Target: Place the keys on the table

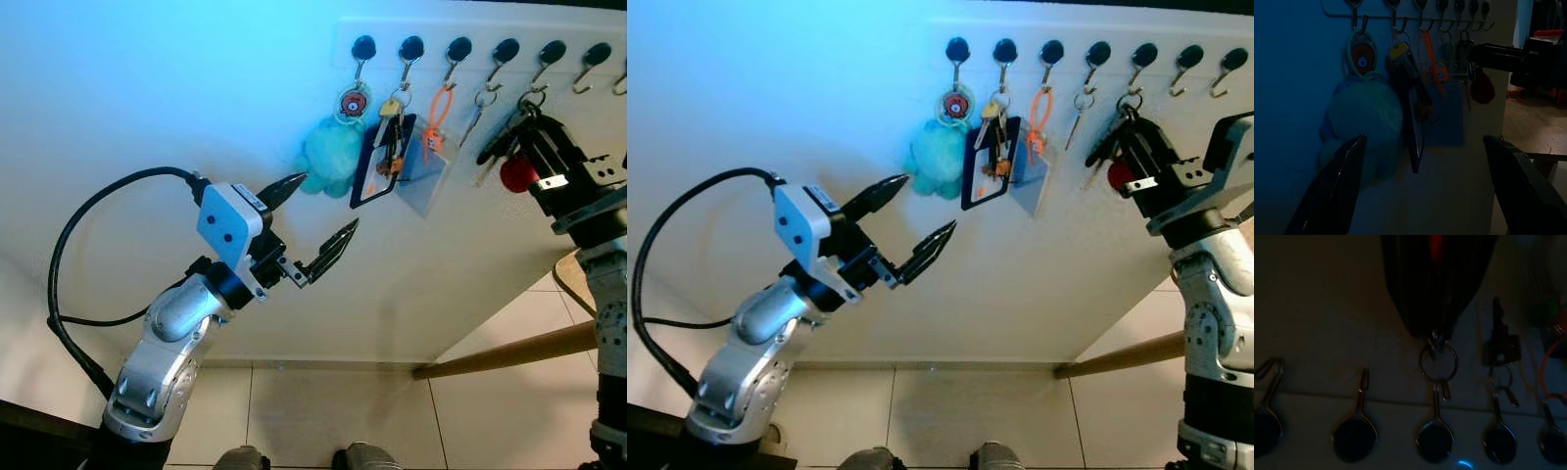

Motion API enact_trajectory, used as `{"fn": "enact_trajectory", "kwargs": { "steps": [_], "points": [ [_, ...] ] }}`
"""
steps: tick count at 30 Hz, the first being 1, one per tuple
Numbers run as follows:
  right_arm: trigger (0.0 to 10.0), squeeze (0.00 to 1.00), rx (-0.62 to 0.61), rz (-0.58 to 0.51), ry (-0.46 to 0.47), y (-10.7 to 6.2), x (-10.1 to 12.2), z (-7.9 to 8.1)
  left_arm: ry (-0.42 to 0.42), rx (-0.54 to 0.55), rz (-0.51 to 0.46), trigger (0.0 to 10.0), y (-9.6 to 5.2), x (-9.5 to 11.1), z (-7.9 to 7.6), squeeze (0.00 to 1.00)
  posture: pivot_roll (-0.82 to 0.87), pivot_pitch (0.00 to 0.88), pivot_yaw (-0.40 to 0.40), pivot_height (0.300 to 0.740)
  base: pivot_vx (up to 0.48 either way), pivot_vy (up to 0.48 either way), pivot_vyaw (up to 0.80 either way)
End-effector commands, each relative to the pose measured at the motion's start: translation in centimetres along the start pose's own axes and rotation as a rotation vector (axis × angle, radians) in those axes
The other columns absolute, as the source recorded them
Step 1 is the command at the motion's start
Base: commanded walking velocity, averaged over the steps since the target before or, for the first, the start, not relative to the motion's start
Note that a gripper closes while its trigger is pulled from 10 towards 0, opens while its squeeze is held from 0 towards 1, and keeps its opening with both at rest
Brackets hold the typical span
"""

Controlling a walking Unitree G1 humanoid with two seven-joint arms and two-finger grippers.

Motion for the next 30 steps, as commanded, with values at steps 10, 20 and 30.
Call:
{"fn": "enact_trajectory", "kwargs": {
  "steps": [10,20,30],
  "points": [
    [0.0,0.00,-0.043,-0.046,0.018,0.0,0.8,-0.8,0.019,-0.016,0.016,10.0,0.1,0.0,-0.2,0.00,0.01,0.108,-0.027,0.740,0.000,0.000,0.00],
    [0.0,0.00,-0.051,-0.161,0.024,-0.1,2.5,-0.2,0.018,-0.023,0.012,10.0,0.2,0.1,-0.3,0.00,0.01,0.113,-0.028,0.740,0.000,0.000,0.00],
    [0.0,0.00,-0.046,-0.211,0.037,-0.1,3.6,0.6,0.020,-0.030,0.010,10.0,0.2,0.2,-0.5,0.00,0.01,0.122,-0.026,0.740,0.000,0.000,0.00]
  ]
}}
Point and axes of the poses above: a point about 5 cm out from each wrist's last joint towards the gripper, its own y axis pointing out of the wrist towards the gripper, its own x axis along the axis of the wrist's last joint, z = x × y, the point moved 2 cm from there along y, pointing out of the wrist towards the gripper, and after that the axes turned 9 degrees about -y, right-handed, at the moved point
